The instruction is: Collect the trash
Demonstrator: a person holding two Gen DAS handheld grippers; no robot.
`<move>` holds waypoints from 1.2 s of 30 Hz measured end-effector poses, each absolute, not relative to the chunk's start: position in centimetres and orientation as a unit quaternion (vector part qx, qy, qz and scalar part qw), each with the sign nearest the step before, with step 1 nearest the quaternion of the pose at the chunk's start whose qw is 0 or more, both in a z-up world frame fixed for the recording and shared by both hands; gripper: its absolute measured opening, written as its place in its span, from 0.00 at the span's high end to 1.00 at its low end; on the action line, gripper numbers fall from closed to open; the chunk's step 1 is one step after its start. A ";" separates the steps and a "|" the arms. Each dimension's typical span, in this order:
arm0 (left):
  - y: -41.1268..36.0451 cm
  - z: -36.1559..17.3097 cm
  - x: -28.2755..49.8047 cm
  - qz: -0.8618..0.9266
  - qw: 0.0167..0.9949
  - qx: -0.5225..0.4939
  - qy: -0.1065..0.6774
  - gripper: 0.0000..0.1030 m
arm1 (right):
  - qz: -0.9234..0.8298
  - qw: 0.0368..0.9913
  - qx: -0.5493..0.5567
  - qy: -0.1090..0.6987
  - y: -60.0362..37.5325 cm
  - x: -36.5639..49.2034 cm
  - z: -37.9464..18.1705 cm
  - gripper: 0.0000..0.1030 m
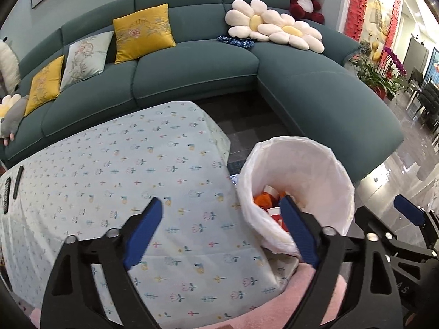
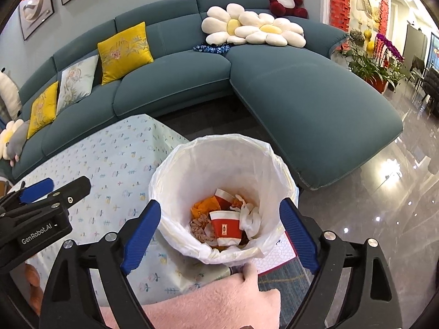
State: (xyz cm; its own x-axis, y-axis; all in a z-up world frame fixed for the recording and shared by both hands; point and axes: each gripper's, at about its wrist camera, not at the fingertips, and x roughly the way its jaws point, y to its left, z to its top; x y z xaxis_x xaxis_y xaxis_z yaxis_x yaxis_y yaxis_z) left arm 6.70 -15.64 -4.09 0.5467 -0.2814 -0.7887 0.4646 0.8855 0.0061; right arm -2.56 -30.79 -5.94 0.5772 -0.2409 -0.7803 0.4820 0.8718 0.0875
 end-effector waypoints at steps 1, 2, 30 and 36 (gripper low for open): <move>-15.5 -4.1 6.7 -0.211 0.874 0.109 0.423 0.15 | -0.203 0.874 0.144 0.416 -30.6 -2.5 -6.2 0.09; -15.3 -4.2 6.6 -0.207 0.875 0.111 0.422 0.15 | -0.198 0.873 0.144 0.421 -30.5 -2.4 -6.4 0.05; -15.1 -5.7 6.1 -0.195 0.871 0.123 0.435 0.14 | -0.209 0.864 0.120 0.441 -28.9 -2.6 -8.3 0.07; -15.3 -5.8 6.2 -0.191 0.870 0.124 0.437 0.14 | -0.208 0.863 0.121 0.444 -28.9 -2.6 -8.5 0.07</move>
State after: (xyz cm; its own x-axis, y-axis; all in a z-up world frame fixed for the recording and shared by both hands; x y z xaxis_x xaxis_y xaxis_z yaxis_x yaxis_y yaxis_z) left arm 6.17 -15.31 -5.84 0.5451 -0.2251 -0.8076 0.4409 0.8963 0.0478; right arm -2.56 -28.95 -8.55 0.5180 -0.2525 -0.8172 0.4670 0.8840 0.0229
